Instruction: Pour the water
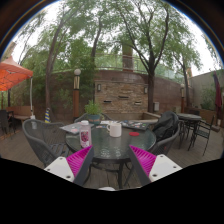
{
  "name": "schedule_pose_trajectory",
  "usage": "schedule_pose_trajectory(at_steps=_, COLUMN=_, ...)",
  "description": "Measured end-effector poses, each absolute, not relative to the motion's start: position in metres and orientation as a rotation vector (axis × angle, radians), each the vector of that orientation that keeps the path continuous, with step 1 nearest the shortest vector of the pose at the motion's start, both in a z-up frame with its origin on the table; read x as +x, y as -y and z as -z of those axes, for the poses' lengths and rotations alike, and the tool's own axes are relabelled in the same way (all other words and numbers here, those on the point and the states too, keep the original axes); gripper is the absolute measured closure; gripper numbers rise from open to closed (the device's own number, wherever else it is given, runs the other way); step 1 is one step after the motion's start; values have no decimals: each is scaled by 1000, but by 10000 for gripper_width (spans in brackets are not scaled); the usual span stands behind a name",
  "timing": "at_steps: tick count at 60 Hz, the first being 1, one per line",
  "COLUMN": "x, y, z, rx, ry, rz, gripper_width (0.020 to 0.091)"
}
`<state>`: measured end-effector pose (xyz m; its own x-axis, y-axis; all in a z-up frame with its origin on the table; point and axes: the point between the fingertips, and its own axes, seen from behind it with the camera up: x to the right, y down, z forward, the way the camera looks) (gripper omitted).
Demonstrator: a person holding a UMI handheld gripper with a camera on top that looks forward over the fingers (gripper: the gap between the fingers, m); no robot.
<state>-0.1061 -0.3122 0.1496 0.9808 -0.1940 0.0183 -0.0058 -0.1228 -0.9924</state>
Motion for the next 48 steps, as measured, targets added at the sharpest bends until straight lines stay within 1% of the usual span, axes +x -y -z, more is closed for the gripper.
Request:
schedule_pose_trajectory(at_steps=11, x=-108, y=306, z=-148, rx=-1703, ry=-145, rz=144, gripper_width=297)
schedule_pose_trajectory(at_steps=20, x=-108, y=283, z=-146, rx=-1677, ry=-119, rz=134, gripper_width=294)
schedule_pose_trajectory(at_steps=21, x=-109, y=279, z=-145, rx=-1674, ry=-115, rz=138, gripper_width=295)
schedule_pose_trajectory(at_steps=22, x=-95, y=275, z=-133, rx=-1671, ry=-107, rz=140, gripper_width=296)
schedule_pose_trajectory(at_steps=25, x=-100, y=257, z=-127, rx=-1665, ry=-105, rz=135, gripper_width=299)
schedule_pose_trajectory(at_steps=26, x=-119, y=251, z=-135, rx=-1666, ry=-111, rz=127, gripper_width=300)
schedule_pose_trajectory(at_steps=27, x=-107, y=244, z=-121, rx=-1666, ry=-110, rz=114, gripper_width=301)
schedule_pose_trajectory(at_steps=28, x=-111, y=238, z=-118, rx=-1668, ry=-113, rz=101, gripper_width=300)
schedule_pose_trajectory(at_steps=29, x=-130, y=229, z=-125, rx=-1671, ry=-120, rz=89, gripper_width=297)
schedule_pose_trajectory(at_steps=30, x=-120, y=221, z=-111, rx=-1671, ry=-117, rz=73, gripper_width=293)
schedule_pose_trajectory(at_steps=31, x=-127, y=213, z=-108, rx=-1672, ry=-116, rz=57, gripper_width=291)
schedule_pose_trajectory(at_steps=32, x=-149, y=205, z=-117, rx=-1672, ry=-117, rz=41, gripper_width=288)
schedule_pose_trajectory(at_steps=33, x=-141, y=196, z=-104, rx=-1669, ry=-112, rz=23, gripper_width=288)
schedule_pose_trajectory(at_steps=41, x=-172, y=128, z=-93, rx=-1653, ry=-131, rz=14, gripper_width=290)
schedule_pose_trajectory(at_steps=48, x=-193, y=71, z=-76, rx=-1681, ry=-126, rz=48, gripper_width=296)
